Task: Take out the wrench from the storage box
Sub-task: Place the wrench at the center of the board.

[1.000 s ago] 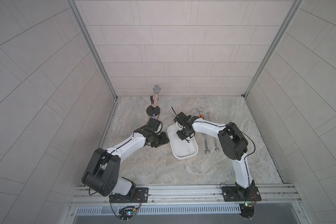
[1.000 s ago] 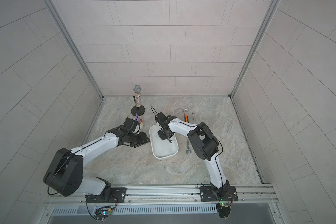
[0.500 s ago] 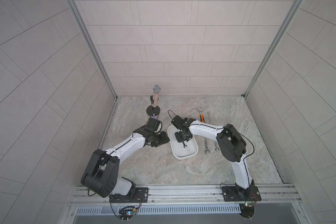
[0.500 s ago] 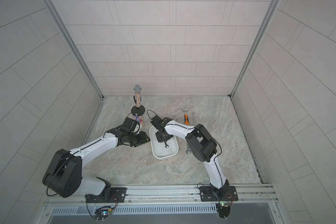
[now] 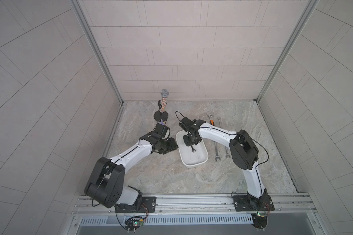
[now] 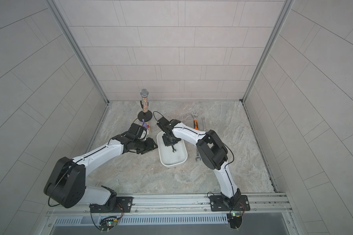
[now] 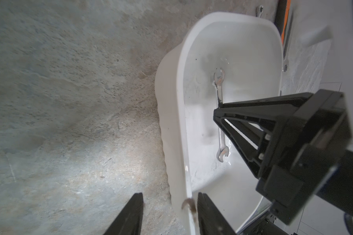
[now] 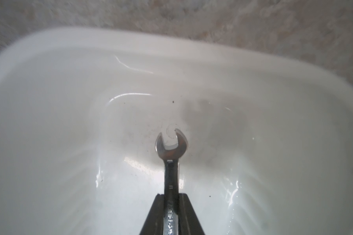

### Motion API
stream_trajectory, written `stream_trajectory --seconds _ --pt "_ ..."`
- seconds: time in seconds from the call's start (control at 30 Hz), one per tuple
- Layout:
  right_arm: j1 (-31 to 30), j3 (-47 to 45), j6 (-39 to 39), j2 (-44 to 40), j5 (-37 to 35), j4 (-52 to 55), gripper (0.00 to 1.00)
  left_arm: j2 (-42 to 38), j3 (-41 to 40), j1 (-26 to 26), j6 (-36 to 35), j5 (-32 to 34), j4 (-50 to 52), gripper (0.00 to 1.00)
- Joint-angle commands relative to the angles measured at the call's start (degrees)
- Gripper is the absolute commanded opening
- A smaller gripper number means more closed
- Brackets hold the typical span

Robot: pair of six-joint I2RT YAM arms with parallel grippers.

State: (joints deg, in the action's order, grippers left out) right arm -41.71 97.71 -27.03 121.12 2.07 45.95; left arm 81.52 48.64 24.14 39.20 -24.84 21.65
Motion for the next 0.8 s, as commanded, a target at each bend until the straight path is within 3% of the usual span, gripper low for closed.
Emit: stream_trajectory --seconds 0.0,0.37,0.57,0.77 --pt "0.35 2.09 0.24 -2.62 -1.31 3.26 0.16 -1.49 -0.61 -0.21 -0.08 0.14 0.10 0.50" --pt "5.80 -1.51 1.18 -14.04 -3.44 5.51 0.16 -1.40 -0.29 -0.27 -0.53 0.41 0.78 0.50" --pt "11.26 -11.37 1.63 -21.97 -3.88 4.01 0.16 -1.62 -0.23 -0.25 -0.44 1.02 0.77 0.50" --pt "12.76 -22.47 0.13 -23.42 1.60 -3.06 0.16 -1.62 -0.52 -0.32 0.17 1.46 0.24 0.50"
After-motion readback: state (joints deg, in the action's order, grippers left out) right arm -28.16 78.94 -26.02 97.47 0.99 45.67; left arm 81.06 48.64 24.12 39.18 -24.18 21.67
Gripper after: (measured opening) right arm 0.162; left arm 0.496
